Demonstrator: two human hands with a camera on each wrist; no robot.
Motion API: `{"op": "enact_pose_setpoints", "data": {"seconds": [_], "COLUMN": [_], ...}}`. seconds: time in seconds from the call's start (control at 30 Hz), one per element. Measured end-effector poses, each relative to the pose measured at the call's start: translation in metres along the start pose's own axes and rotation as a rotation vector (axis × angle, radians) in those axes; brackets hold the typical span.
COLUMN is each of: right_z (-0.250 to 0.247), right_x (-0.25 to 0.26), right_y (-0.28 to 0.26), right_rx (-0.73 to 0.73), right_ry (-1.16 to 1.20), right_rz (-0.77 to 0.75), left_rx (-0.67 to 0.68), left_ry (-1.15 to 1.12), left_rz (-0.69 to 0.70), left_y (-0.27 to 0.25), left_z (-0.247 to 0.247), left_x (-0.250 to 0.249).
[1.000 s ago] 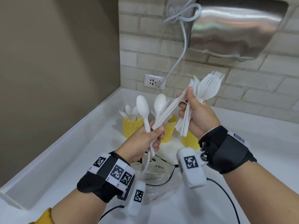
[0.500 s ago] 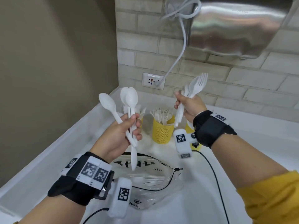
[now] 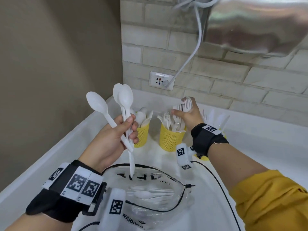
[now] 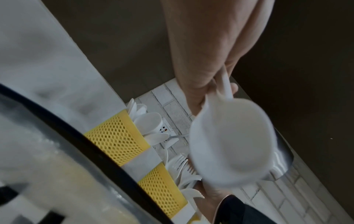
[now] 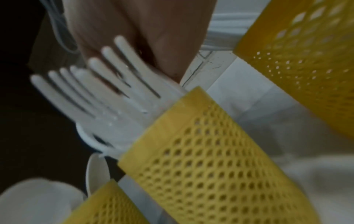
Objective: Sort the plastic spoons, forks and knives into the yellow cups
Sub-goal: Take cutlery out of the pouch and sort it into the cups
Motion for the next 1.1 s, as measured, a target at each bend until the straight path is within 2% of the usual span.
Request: {"op": "enact_pose_setpoints", "data": {"seconds": [0.27,0.37,0.43,0.5,0.57,0.67,0.7,0.77,0.83,0.93,1.0,1.1], "right_z": [0.011,0.009,0.008,0.011,0.018,0.037,0.042,0.049,0.047,0.032,0.018,-0.007], "right_x": [-0.002,0.017,0.032,0.053,0.07,0.068,0.064,0.058,0.059,0.063,0.064,0.075], "right_y": [-0.01,-0.02,-0.032,-0.052,-0.077,-0.121,-0.134,-0.152,-0.159,-0.164,-0.164,-0.156], "right_rx": [0.112,0.053,-0.015,-0.02,0.117,0.543,0.635,0.701,0.666,0.58,0.54,0.381], "right_ry": [-0.086,-0.191,-0.333,-0.388,-0.368,-0.34,-0.358,-0.368,-0.369,-0.486,-0.538,-0.505], "right_rz": [-0.066,-0.2,-0.324,-0.461,-0.473,-0.181,-0.094,-0.014,-0.031,-0.138,-0.154,-0.195], "left_rx": [0.031,0.006,-0.016,-0.029,-0.034,-0.045,-0.056,-0.079,-0.093,-0.136,-0.177,-0.164], "left_ry": [-0.005,-0.041,-0.064,-0.091,-0.146,-0.25,-0.259,-0.251,-0.259,-0.339,-0.344,-0.108], "left_rz": [-0.025,-0.05,-0.065,-0.058,-0.045,-0.022,-0.01,0.009,0.022,0.028,0.052,0.076], "left_y": [0.004,0.004,0.005,0.007,0.009,0.011,0.011,0.01,0.007,0.006,0.006,0.003], "left_z": [0.008,0.01,0.012,0.015,0.018,0.023,0.024,0.026,0.028,0.022,0.013,0.0], "left_x": [0.008,0.01,0.012,0.012,0.012,0.012,0.012,0.013,0.012,0.01,0.005,-0.002]}}
Point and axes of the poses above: each hand's wrist, its own y-axis towards the middle knuckle, its own z-axis out of the palm, x = y × z, the point moved 5 cm from there along y, towards the middle knuckle, and after that the axes turned 7 degrees about z, right-handed, at the moved point
